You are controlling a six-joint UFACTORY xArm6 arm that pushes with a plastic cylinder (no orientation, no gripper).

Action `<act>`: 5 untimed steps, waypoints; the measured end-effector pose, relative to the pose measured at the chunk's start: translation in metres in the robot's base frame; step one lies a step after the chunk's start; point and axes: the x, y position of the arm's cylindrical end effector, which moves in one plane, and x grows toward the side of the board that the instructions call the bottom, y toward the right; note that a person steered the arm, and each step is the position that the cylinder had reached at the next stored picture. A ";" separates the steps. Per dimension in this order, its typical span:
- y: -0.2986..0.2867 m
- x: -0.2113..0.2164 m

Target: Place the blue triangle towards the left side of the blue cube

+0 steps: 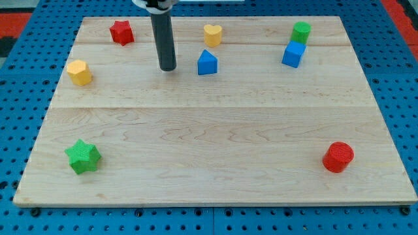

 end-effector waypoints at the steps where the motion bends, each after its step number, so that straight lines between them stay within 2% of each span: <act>1: 0.109 0.024; 2: 0.175 0.037; 3: 0.116 0.034; 4: 0.109 0.010; 5: 0.177 0.010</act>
